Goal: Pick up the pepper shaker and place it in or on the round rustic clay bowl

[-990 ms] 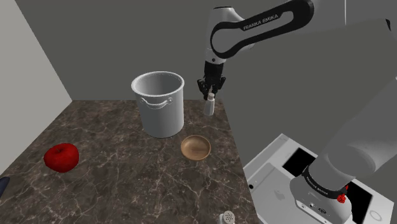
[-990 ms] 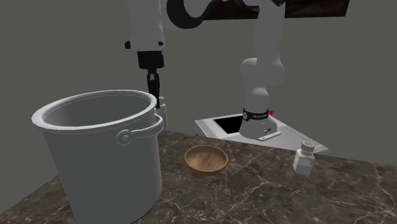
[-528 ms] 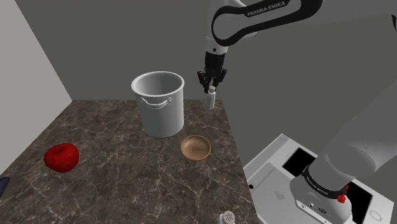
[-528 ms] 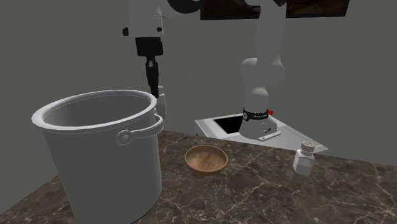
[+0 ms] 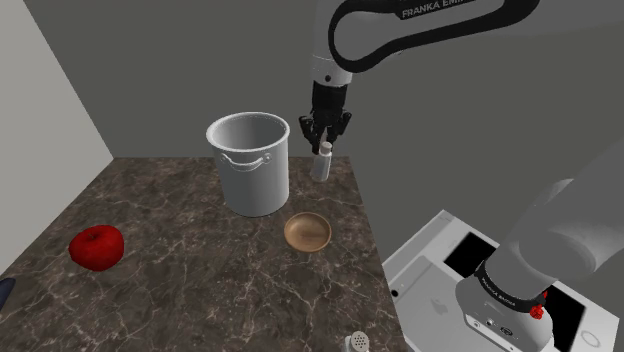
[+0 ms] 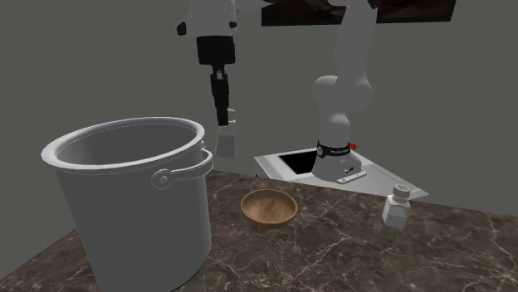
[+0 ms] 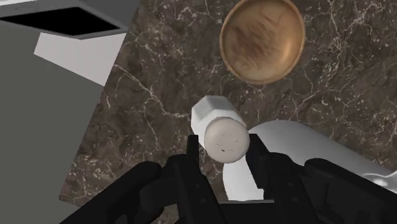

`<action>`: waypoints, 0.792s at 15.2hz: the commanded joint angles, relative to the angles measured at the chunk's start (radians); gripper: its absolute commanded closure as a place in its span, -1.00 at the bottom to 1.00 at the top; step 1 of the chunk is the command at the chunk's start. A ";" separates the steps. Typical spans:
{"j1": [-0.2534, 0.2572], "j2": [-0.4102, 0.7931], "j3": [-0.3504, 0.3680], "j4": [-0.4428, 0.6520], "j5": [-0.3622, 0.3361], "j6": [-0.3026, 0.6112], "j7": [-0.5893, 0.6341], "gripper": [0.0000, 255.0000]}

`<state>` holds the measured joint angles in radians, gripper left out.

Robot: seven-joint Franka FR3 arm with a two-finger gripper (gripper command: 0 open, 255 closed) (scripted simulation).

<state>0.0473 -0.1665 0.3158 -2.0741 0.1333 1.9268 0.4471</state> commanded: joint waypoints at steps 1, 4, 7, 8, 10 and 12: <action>0.021 -0.019 0.026 -0.004 0.010 -0.010 0.046 1.00; 0.051 -0.034 0.067 0.003 0.021 -0.024 0.114 1.00; 0.080 -0.039 0.109 0.021 0.029 -0.038 0.185 1.00; 0.090 -0.039 0.125 0.030 0.031 -0.044 0.211 1.00; 0.091 -0.036 0.127 0.006 0.031 -0.017 0.210 1.00; 0.092 -0.031 0.130 -0.017 0.031 0.010 0.209 1.00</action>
<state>0.1376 -0.1997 0.4427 -2.0802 0.1642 1.9237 0.6538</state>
